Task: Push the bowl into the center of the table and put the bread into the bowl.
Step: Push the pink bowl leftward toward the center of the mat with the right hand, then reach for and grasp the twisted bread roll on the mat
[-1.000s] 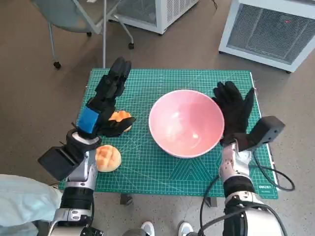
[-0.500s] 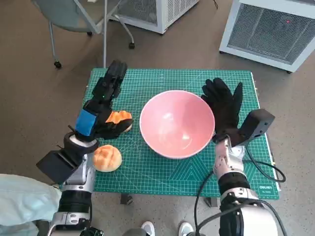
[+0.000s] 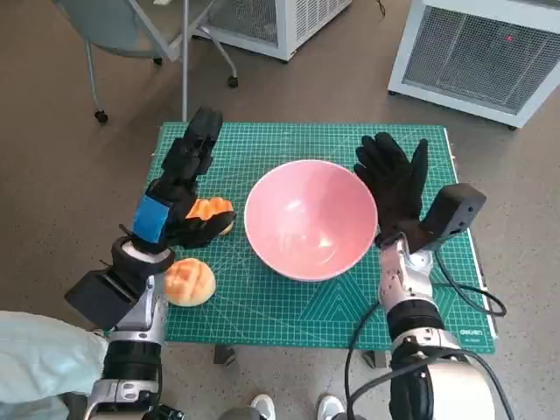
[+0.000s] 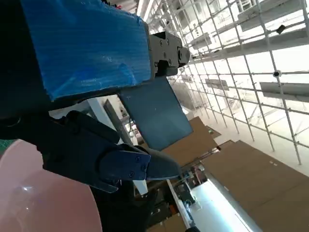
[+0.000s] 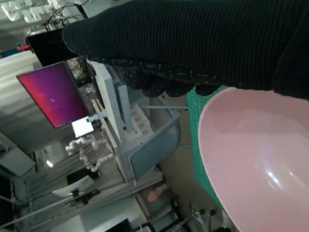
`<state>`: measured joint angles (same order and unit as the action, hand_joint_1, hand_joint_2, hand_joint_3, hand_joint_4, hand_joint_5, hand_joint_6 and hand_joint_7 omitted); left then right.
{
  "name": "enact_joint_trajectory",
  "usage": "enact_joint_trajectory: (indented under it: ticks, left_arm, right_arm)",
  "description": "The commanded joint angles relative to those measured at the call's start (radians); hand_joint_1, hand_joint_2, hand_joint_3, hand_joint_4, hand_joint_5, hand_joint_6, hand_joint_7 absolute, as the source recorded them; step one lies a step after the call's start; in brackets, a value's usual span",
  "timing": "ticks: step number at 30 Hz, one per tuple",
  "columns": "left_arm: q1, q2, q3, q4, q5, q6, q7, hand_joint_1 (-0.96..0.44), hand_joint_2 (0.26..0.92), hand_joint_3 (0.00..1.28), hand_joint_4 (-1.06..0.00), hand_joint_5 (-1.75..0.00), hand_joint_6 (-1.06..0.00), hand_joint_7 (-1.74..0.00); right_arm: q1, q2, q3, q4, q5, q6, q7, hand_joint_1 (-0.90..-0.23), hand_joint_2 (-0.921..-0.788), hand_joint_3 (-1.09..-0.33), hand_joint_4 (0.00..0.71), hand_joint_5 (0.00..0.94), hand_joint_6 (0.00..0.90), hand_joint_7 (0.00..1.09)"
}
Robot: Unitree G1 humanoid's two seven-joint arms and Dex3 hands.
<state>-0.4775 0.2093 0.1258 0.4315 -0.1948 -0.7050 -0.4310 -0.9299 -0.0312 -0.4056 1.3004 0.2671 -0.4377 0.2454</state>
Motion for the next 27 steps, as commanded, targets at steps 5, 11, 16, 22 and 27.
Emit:
enact_joint_trajectory:
  ticks: [5, 11, 16, 22, 27]
  left_arm:
    - [-0.009, 0.003, -0.001, 0.015, 0.002, 0.000, 0.006, -0.63, 0.921, 0.30, -0.05, 0.00, -0.09, -0.02]
    - [-0.025, -0.003, -0.005, 0.026, 0.006, 0.001, 0.010, -0.63, 0.921, 0.31, -0.05, 0.00, -0.09, -0.02]
    - [-0.042, -0.010, -0.010, 0.044, 0.004, 0.001, 0.008, -0.63, 0.921, 0.31, -0.05, 0.00, -0.09, -0.02]
    - [-0.060, -0.023, -0.019, 0.061, 0.004, -0.001, 0.004, -0.63, 0.921, 0.31, -0.06, 0.00, -0.10, -0.02]
    - [-0.073, -0.030, -0.025, 0.068, -0.006, 0.002, -0.007, -0.64, 0.921, 0.31, -0.06, 0.00, -0.10, -0.02]
  right_arm:
    - [0.019, -0.042, 0.006, -0.029, -0.013, -0.057, 0.023, -0.562, -0.921, -0.842, 0.249, 0.001, 0.196, 0.32]
    - [0.050, -0.046, 0.036, -0.088, -0.029, -0.203, 0.057, -0.579, -0.921, -0.813, 0.234, 0.000, 0.190, 0.32]
    - [0.093, -0.057, 0.076, -0.165, -0.055, -0.327, 0.096, -0.625, -0.921, -0.763, 0.222, 0.000, 0.174, 0.32]
    - [0.168, -0.079, 0.135, -0.306, -0.111, -0.440, 0.096, -0.631, -0.921, -0.748, 0.207, 0.000, 0.130, 0.35]
    - [0.247, -0.093, 0.176, -0.467, -0.120, -0.451, 0.104, -0.632, -0.921, -0.761, 0.190, 0.001, 0.054, 0.47]
